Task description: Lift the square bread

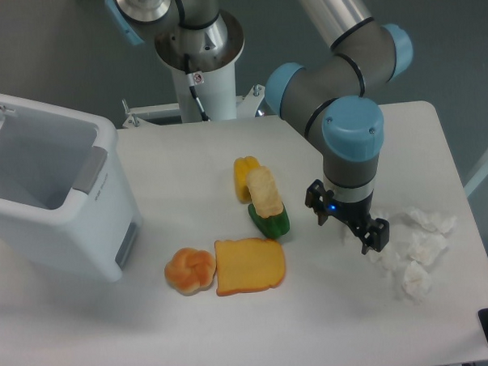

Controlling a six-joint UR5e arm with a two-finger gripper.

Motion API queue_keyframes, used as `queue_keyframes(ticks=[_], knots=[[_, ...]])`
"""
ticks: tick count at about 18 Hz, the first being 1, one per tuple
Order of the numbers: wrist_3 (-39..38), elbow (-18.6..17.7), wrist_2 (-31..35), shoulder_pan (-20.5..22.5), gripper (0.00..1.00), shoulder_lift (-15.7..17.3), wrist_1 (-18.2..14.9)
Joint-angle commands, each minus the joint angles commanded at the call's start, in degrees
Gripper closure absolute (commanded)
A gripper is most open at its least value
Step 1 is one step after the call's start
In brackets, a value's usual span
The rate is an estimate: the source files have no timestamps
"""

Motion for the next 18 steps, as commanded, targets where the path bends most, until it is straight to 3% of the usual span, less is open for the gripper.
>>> queue_keyframes(ticks=[15, 18], knots=[[-2.0, -2.6, -4.9, 1.0, 0.0, 0.4, 0.9], [-3.7, -3.6, -9.9, 2.5, 0.0, 1.9, 0.8]])
